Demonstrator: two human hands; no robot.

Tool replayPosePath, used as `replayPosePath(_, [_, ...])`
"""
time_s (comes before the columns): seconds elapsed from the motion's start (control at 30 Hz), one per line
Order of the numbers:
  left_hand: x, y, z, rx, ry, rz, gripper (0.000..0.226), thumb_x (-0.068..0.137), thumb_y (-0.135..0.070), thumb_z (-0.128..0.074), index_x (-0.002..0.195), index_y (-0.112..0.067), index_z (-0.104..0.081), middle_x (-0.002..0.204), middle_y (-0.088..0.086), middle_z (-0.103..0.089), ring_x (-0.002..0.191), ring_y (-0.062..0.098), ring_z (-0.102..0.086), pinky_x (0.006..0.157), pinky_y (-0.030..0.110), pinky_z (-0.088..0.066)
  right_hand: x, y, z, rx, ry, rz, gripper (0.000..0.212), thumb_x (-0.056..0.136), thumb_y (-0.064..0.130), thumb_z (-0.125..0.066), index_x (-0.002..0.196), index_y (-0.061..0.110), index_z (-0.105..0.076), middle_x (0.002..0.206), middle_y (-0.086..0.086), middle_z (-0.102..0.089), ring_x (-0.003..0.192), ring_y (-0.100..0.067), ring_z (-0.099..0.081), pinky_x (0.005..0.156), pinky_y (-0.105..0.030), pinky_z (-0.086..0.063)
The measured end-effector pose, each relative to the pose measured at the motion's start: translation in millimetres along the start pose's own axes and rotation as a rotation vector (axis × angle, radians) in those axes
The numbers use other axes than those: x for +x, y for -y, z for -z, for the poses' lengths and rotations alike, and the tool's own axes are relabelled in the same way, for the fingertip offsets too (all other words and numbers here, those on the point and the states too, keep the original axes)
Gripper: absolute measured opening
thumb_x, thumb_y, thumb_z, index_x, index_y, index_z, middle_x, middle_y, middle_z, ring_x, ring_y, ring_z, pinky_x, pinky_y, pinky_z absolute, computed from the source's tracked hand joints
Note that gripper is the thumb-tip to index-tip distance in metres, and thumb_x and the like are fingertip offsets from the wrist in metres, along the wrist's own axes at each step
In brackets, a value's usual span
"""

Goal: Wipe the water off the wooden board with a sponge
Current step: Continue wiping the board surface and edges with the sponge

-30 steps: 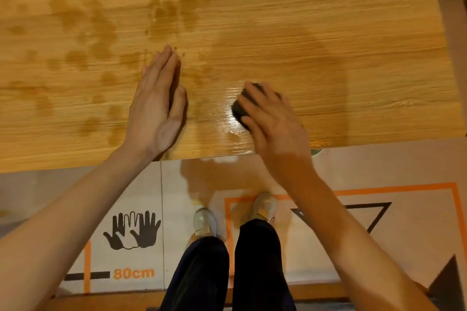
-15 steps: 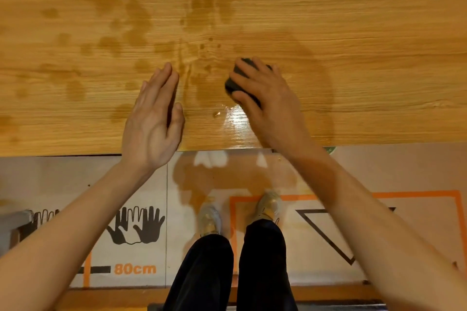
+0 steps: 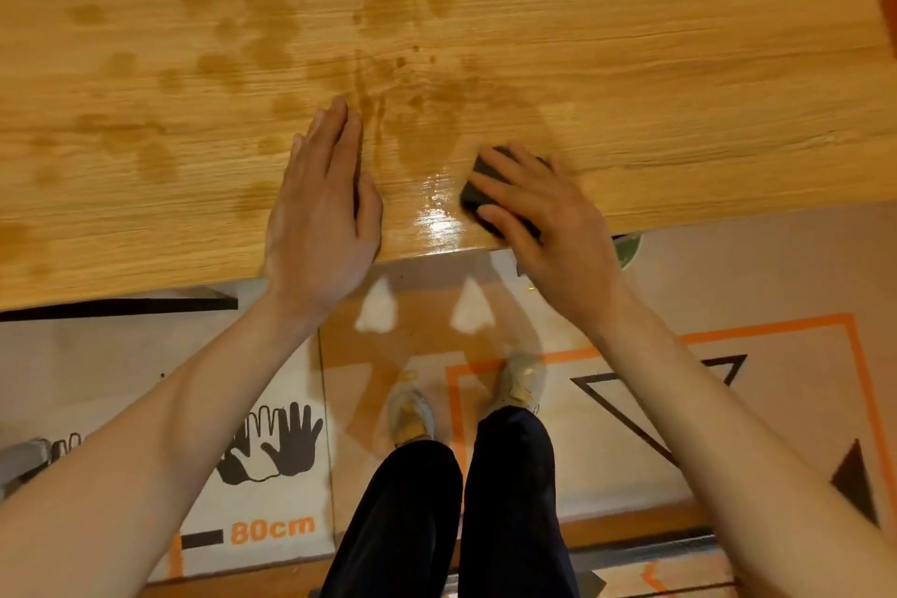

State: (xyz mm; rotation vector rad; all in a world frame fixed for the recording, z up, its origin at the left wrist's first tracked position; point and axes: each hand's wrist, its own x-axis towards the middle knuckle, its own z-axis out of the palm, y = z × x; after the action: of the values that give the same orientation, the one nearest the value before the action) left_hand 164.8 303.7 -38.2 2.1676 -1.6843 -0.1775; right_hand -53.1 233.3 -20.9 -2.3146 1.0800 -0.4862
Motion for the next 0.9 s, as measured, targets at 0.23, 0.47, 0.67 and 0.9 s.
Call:
replayPosePath(0.23, [-1.0,-0.2,-0.6,0.01,-0.01,0.0,0.052,0.109,-0.021,-0.032,0.156,0.0,-0.032,0.166,0.013,-0.027,0.156,0.024,-0.021,0.129,0.036,-0.012,-5.3,-27.6,22.0,-0.02,-0.4,-0.485,0.029,0.099,0.021,-0.047,0.121,0.016,-0.066,0.139,-0.006,-0.056,0.137,-0.023,-0.042,0.114,-0.047,-0.03])
replayPosePath(0.47, [-1.8,-1.0,-0.8,-0.019,0.021,0.052,0.053,0.11,-0.024,-0.031,0.16,-0.008,-0.026,0.169,0.005,-0.02,0.157,0.017,-0.012,0.129,0.03,-0.006,-9.6,28.7,-25.6,-0.072,-0.162,-0.007,0.029,0.095,0.02,-0.057,0.122,0.011,-0.066,0.137,-0.008,-0.058,0.133,-0.027,-0.048,0.113,-0.042,-0.03])
replayPosePath(0.67, [-3.5,-5.4,2.9,-0.032,-0.006,0.04,0.053,0.108,-0.023,-0.033,0.157,-0.004,-0.031,0.167,0.01,-0.026,0.157,0.023,-0.017,0.129,0.032,-0.009,-32.6,-54.7,58.3,0.126,-0.057,-0.166,0.036,0.099,0.018,-0.053,0.135,0.018,-0.055,0.148,0.003,-0.043,0.144,-0.016,-0.03,0.122,-0.041,-0.017])
replayPosePath(0.9, [-4.7,-4.3,2.4,0.011,-0.004,0.023,0.053,0.108,-0.024,-0.03,0.158,-0.004,-0.03,0.167,0.012,-0.026,0.156,0.025,-0.019,0.125,0.02,-0.004,-43.2,-102.0,103.6,0.054,0.341,0.138,0.05,0.101,0.018,-0.044,0.149,0.01,-0.032,0.159,-0.001,-0.024,0.149,-0.015,-0.014,0.123,-0.037,-0.012])
